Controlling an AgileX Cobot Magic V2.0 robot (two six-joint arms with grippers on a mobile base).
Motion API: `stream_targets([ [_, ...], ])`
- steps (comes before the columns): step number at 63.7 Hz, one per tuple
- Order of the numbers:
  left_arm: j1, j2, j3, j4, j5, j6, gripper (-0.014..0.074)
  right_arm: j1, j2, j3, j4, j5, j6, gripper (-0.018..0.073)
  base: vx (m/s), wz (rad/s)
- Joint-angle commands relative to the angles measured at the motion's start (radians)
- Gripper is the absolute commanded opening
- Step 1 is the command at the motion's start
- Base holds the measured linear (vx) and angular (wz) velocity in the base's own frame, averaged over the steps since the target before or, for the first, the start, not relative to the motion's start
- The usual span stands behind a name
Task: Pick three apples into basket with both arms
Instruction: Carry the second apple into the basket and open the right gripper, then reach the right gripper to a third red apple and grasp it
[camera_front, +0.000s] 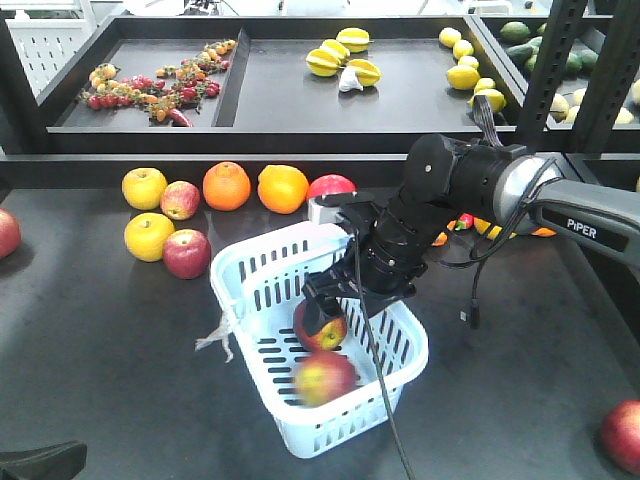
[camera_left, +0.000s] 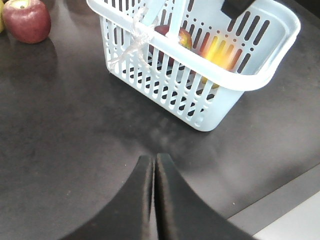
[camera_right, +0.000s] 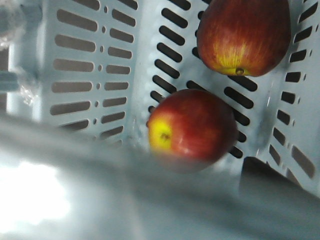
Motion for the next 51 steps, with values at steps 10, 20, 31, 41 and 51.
stream_targets([
  [10,-0.002,0.003,-0.026,-0.015,-0.066,-0.008,-0.0006,-0.002,-0.060,-0.031,0.030,0.011,-0.001,0.0574,0.00,0.00],
  [20,-0.002,0.003,-0.026,-0.015,-0.066,-0.008,-0.0006,-0.013,-0.096,-0.030,-0.020,0.089,0.039,0.0497,0.00,0.00],
  [31,-0.002,0.003,-0.026,-0.015,-0.066,-0.008,-0.0006,-0.050,-0.180,-0.030,-0.105,0.149,0.091,0.0369,0.00,0.00],
  [41,-0.002,0.003,-0.026,-0.015,-0.065,-0.008,-0.0006,-0.123,-0.263,-0.026,-0.122,0.196,0.095,0.0283,0.00,0.00],
  [51,-0.002,0.003,-0.026,-0.015,-0.065,-0.008,-0.0006,-0.247,-0.360,0.044,-0.130,0.199,0.088,0.0246,0.00,0.00],
])
